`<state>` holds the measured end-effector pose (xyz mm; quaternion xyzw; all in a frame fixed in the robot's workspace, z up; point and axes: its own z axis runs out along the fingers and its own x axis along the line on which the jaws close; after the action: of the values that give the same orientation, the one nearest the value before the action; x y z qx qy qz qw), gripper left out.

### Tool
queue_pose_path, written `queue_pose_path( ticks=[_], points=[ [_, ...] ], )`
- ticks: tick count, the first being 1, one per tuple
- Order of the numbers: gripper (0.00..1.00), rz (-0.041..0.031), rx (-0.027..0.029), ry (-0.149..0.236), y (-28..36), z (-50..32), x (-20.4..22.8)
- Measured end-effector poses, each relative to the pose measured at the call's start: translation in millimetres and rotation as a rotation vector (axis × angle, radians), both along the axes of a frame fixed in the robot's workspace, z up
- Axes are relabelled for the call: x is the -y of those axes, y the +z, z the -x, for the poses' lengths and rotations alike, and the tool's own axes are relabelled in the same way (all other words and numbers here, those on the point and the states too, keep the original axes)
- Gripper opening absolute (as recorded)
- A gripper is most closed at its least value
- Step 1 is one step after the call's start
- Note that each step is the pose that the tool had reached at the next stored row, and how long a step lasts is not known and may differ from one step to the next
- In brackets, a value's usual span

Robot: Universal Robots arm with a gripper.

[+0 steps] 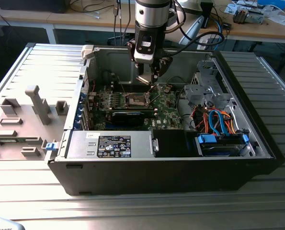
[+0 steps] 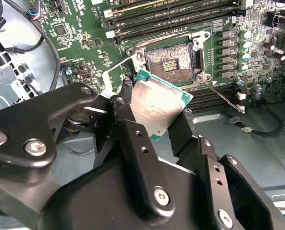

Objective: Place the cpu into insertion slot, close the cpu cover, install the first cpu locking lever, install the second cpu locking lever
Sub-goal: 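Place the cpu into insertion slot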

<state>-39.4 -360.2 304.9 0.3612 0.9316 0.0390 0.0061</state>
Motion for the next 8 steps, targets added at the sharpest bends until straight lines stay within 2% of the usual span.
queue_pose_path(
  ticks=[8],
  points=[
    [0.55, 0.0000, 0.0000, -0.004, 0.0, 0.0, 0.0]
  ],
)
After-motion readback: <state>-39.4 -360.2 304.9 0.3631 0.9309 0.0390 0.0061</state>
